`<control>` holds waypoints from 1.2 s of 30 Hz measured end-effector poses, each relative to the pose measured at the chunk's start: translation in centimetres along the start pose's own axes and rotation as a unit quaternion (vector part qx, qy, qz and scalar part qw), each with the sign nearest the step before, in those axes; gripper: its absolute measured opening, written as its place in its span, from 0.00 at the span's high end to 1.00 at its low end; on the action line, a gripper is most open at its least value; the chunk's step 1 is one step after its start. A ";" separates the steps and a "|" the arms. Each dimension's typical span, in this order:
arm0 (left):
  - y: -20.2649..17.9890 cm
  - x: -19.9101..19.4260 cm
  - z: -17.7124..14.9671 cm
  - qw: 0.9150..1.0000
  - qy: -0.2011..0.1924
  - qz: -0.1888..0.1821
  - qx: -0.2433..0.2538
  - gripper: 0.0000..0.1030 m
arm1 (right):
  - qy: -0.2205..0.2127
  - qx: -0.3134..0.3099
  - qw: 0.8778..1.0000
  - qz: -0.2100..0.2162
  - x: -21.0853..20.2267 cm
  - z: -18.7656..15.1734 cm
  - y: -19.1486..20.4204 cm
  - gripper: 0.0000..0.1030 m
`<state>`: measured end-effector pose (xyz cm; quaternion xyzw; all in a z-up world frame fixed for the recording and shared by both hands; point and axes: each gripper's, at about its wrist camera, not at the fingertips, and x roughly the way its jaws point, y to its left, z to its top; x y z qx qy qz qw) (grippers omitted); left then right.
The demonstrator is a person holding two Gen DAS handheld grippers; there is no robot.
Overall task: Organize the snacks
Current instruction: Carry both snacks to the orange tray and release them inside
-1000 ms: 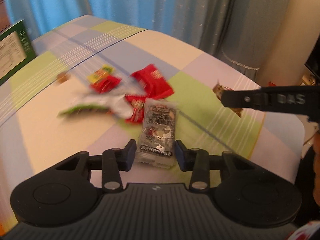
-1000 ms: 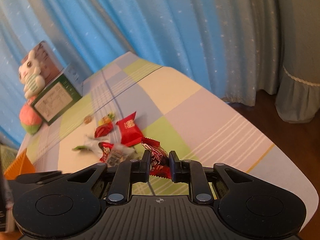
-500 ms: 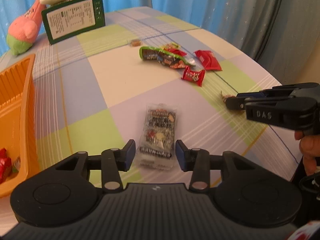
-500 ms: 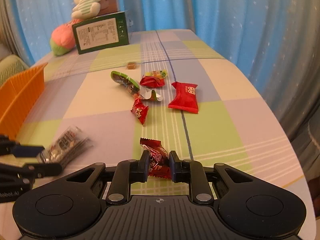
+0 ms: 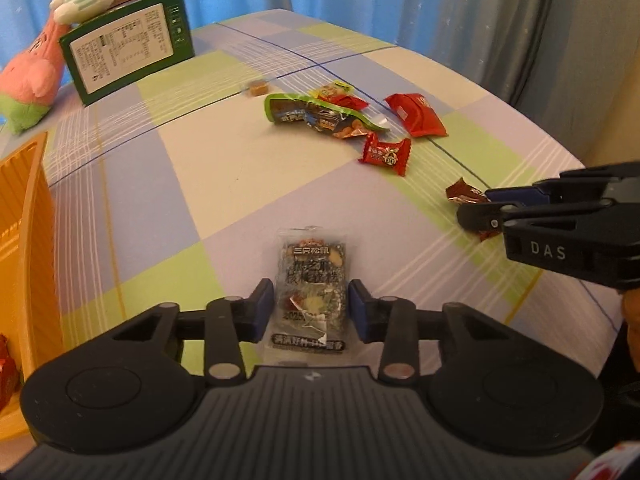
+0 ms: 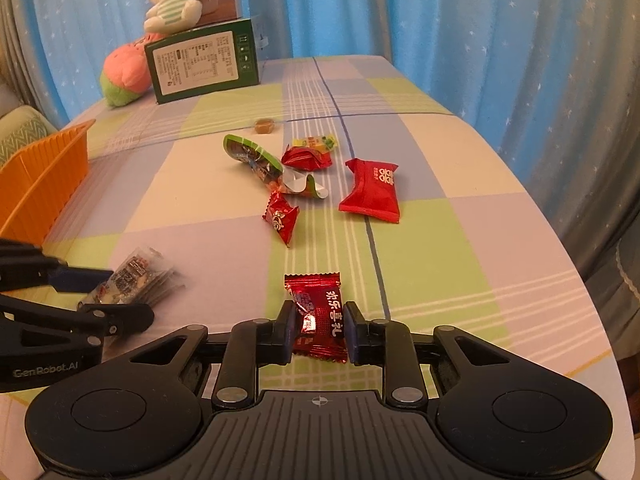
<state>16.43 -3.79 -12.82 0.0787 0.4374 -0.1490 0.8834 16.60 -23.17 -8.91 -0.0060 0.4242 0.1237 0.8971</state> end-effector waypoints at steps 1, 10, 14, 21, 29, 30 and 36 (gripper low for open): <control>0.1 -0.2 -0.1 1.000 0.000 0.004 -0.004 0.66 | -0.003 0.003 1.000 0.000 -0.2 0.0 -0.1 0.76; 1.9 -4.9 -0.2 0.997 -0.027 0.018 -0.070 0.67 | -0.018 0.024 0.999 0.025 -3.1 1.5 0.5 0.76; 4.1 -8.5 -0.1 0.993 -0.050 0.037 -0.104 0.67 | -0.030 0.023 0.998 0.057 -4.8 3.1 2.8 0.76; 9.7 -14.5 -0.8 0.981 -0.069 0.090 -0.156 0.67 | -0.053 -0.014 0.990 0.132 -6.5 6.3 10.0 0.76; 16.4 -17.0 -3.2 0.968 -0.064 0.140 -0.198 0.67 | -0.042 -0.063 0.979 0.189 -4.8 8.0 17.9 0.76; 17.1 -17.0 -3.5 0.967 -0.062 0.142 -0.203 0.67 | -0.036 -0.065 0.979 0.192 -4.3 8.1 18.7 0.76; 20.3 -16.1 -4.9 0.962 -0.054 0.141 -0.226 0.67 | -0.011 -0.083 0.977 0.198 -1.9 8.3 21.9 0.76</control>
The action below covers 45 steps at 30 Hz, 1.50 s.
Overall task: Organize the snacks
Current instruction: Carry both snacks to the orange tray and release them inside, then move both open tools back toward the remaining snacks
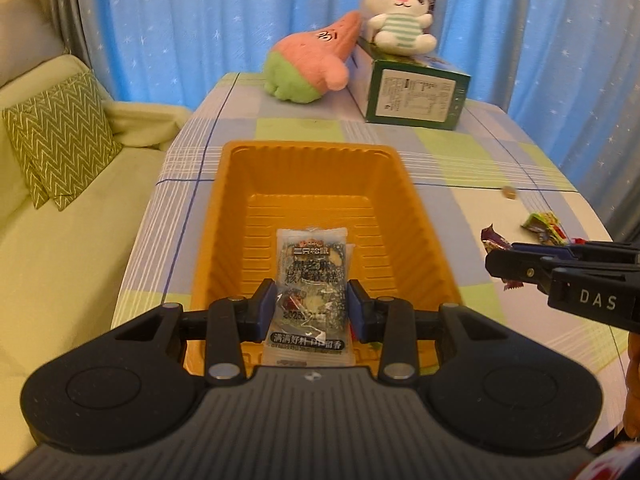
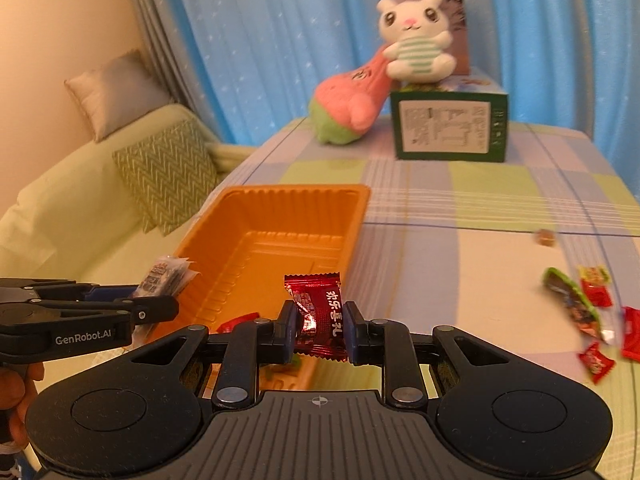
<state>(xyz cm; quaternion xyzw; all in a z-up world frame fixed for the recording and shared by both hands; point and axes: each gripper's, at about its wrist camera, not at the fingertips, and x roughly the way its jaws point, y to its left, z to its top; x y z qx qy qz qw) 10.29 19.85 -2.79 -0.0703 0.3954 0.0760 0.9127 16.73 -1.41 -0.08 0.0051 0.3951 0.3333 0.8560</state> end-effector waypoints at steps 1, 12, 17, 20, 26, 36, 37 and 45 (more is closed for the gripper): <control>0.3 0.3 0.1 1.000 0.001 -0.001 -0.002 0.67 | 0.002 -0.001 1.000 0.000 0.4 0.1 0.2 0.76; 1.8 1.1 0.0 1.000 -0.004 -0.002 -0.004 0.61 | 0.020 -0.006 1.000 0.002 2.9 0.2 1.3 0.76; 2.3 0.1 -0.4 1.000 -0.010 -0.005 -0.019 0.61 | 0.028 -0.004 1.000 0.005 3.5 0.2 1.5 0.76; 2.6 -0.5 -0.7 1.000 -0.014 -0.006 -0.027 0.61 | 0.027 -0.001 1.000 0.010 3.6 0.3 1.7 0.76; 2.9 -1.6 -0.9 0.999 -0.022 0.000 -0.033 0.58 | 0.024 0.014 0.999 0.042 3.9 0.8 1.9 0.54; 2.4 -4.1 -1.7 0.998 -0.038 -0.003 -0.049 0.50 | 0.007 0.040 0.999 0.013 -0.4 -0.2 0.5 0.47; 2.2 -4.5 -1.8 0.998 -0.040 -0.005 -0.049 0.49 | 0.004 0.043 0.999 0.010 -1.1 -0.4 0.4 0.47; -0.5 -6.8 -2.9 0.998 -0.042 -0.018 -0.039 0.46 | -0.007 0.069 0.997 -0.031 -6.0 -2.6 -0.9 0.47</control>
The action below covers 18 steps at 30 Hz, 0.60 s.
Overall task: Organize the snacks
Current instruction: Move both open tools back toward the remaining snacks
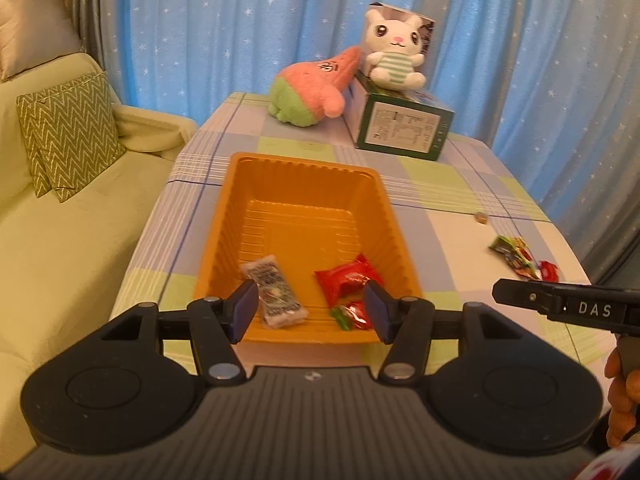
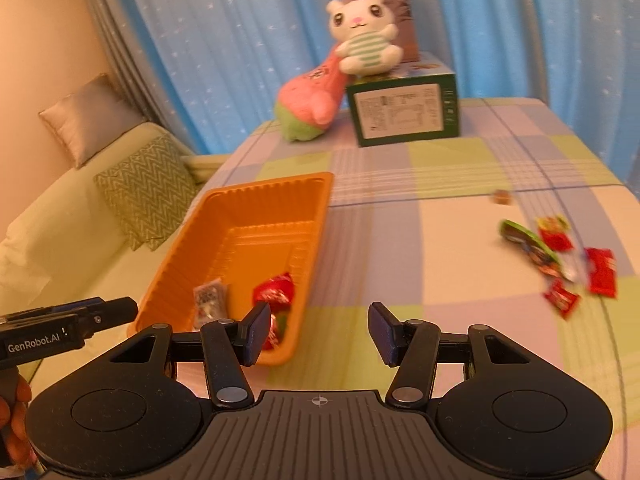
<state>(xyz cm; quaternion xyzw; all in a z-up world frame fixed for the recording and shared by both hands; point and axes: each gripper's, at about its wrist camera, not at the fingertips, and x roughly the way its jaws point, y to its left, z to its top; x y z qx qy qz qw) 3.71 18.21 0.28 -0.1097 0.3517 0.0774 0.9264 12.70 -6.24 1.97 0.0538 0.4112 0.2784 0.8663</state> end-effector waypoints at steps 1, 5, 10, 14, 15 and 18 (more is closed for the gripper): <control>-0.4 -0.2 -0.2 1.000 0.001 -0.002 0.002 0.46 | -0.001 0.001 1.000 -0.005 -0.5 -0.3 -0.2 0.47; -2.2 -0.9 -0.8 1.000 0.006 -0.014 0.007 0.45 | -0.002 0.007 1.000 -0.017 -2.4 -1.0 -1.3 0.47; -4.9 -1.4 -1.3 0.999 0.011 -0.033 0.018 0.45 | -0.006 0.021 0.999 -0.034 -4.6 -1.6 -3.1 0.47; -7.0 -1.4 -1.4 0.998 0.014 -0.045 0.034 0.44 | -0.013 0.034 0.998 -0.047 -6.1 -1.8 -4.6 0.47; -7.5 -1.4 -1.4 0.998 0.015 -0.048 0.039 0.44 | -0.014 0.037 0.998 -0.050 -6.5 -1.8 -5.0 0.47; -8.9 -1.3 -1.5 0.997 0.016 -0.057 0.049 0.43 | -0.020 0.047 0.997 -0.061 -7.5 -2.0 -6.2 0.47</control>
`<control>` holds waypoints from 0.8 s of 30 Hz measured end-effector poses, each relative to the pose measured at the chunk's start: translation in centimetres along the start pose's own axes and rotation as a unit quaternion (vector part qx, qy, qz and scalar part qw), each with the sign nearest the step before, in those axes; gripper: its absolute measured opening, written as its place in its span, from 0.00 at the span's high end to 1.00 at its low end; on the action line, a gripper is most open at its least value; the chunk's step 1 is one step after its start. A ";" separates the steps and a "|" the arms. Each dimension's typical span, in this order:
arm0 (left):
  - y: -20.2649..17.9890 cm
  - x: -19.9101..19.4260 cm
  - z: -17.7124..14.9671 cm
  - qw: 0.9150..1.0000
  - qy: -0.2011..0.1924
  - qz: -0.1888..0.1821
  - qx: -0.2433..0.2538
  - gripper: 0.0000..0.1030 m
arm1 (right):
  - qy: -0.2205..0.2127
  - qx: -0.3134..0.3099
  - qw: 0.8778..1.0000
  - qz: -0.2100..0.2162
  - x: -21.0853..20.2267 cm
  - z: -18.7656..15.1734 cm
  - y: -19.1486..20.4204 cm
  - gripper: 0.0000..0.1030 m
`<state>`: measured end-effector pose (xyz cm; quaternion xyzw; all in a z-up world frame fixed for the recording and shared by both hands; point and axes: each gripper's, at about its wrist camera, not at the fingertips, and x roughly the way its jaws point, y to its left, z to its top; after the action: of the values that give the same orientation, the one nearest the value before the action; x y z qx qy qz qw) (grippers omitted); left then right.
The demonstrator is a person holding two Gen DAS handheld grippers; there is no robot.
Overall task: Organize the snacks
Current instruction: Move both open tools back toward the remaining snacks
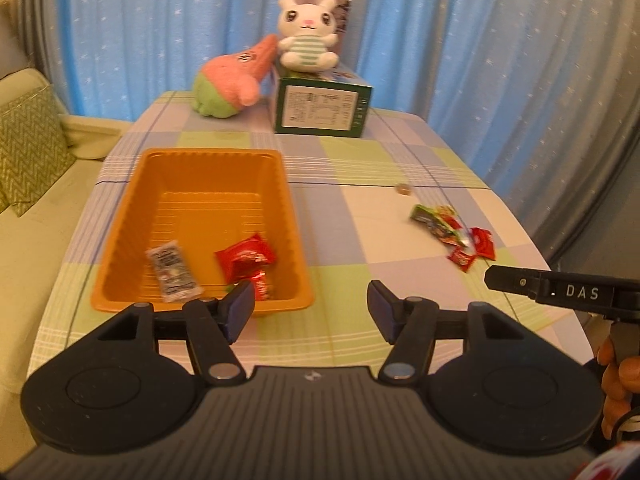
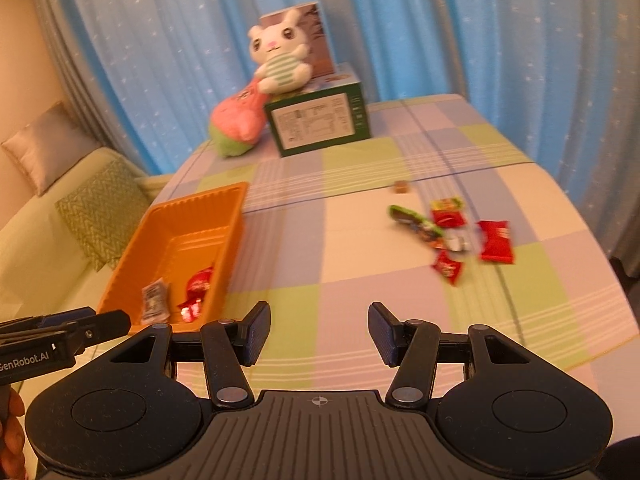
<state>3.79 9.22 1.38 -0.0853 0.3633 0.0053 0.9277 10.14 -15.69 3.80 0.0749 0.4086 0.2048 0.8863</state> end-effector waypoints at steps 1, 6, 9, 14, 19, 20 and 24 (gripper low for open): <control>-0.5 0.2 0.0 1.000 0.001 -0.003 0.003 0.43 | -0.002 0.003 1.000 -0.003 -0.3 0.0 -0.4 0.47; -2.3 1.0 0.2 1.000 0.007 -0.019 0.015 0.42 | -0.007 0.018 1.000 -0.023 -1.3 -0.1 -2.8 0.47; -3.4 1.7 0.3 0.999 0.012 -0.029 0.023 0.42 | -0.011 0.028 0.999 -0.039 -1.8 -0.2 -4.4 0.47; -5.2 2.9 0.7 0.998 0.018 -0.041 0.033 0.42 | -0.018 0.049 0.997 -0.063 -2.5 -0.3 -7.3 0.47; -7.0 4.7 1.2 0.997 0.025 -0.055 0.039 0.42 | -0.027 0.067 0.994 -0.080 -2.9 0.0 -9.8 0.47; -7.4 5.1 1.2 0.997 0.027 -0.058 0.041 0.42 | -0.028 0.070 0.994 -0.082 -2.9 0.1 -10.3 0.47; -9.1 6.9 1.4 0.995 0.039 -0.071 0.049 0.42 | -0.032 0.080 0.992 -0.090 -2.8 0.3 -12.0 0.47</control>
<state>10.52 0.15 -0.87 -0.0658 0.3925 -0.0819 0.9137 12.34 -27.71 2.37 0.1149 0.4005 0.0888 0.9047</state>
